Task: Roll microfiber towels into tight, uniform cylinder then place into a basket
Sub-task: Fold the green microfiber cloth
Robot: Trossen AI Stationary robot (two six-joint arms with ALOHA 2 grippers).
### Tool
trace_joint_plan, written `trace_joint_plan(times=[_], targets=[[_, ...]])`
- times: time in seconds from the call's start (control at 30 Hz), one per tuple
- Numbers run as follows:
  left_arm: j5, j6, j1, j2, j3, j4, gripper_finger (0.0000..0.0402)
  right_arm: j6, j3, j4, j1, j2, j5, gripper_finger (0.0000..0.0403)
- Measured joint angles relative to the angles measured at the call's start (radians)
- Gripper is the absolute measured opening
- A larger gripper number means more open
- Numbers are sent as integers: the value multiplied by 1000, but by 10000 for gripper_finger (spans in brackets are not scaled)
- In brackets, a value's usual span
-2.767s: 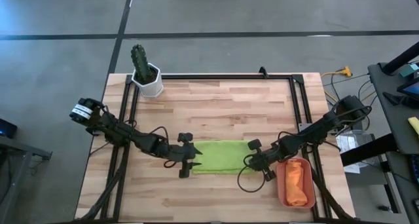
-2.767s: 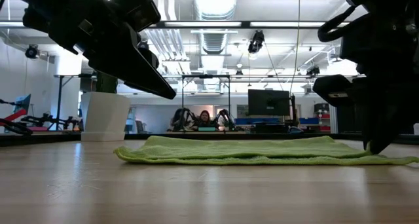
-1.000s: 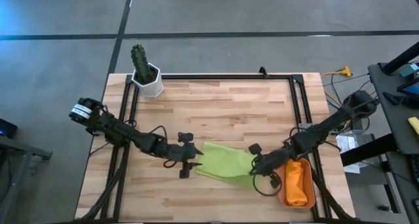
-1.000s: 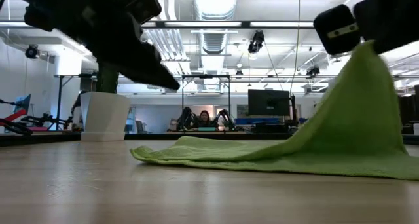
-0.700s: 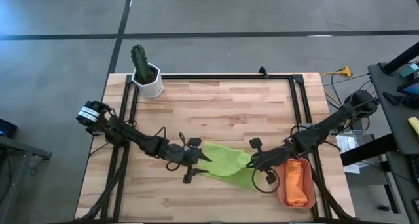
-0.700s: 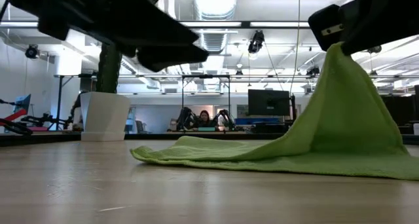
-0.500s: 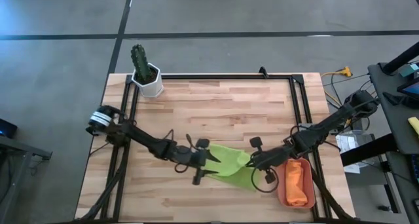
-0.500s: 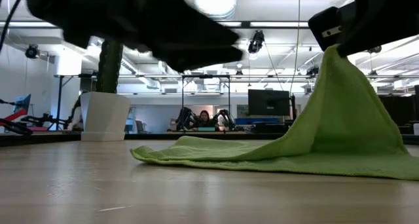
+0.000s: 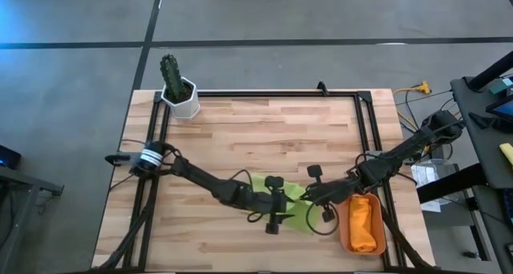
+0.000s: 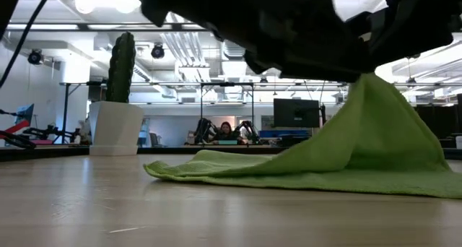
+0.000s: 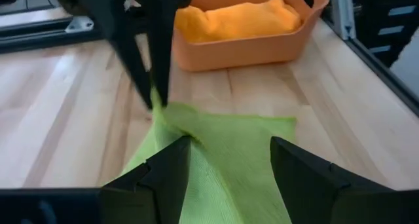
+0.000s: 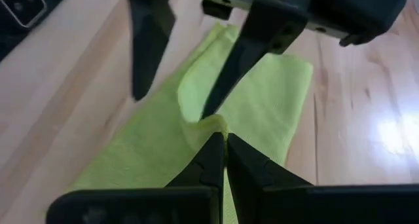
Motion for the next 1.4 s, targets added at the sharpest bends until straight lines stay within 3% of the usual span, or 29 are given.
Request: trace_joint_plan(times=[0.33, 0.73, 1.03, 1.4], targets=[[-185, 21, 1, 25, 31, -47, 195, -10, 0, -15, 3, 0, 2, 9], [-43, -142, -16, 27, 21, -155, 195, -19, 0, -32, 2, -2, 22, 9], [-48, -175, -49, 28, -37, -282, 195, -44, 0, -37, 3, -22, 27, 9], [-68, -227, -54, -28, -37, -554, 195, -40, 0, -74, 3, -63, 27, 9]])
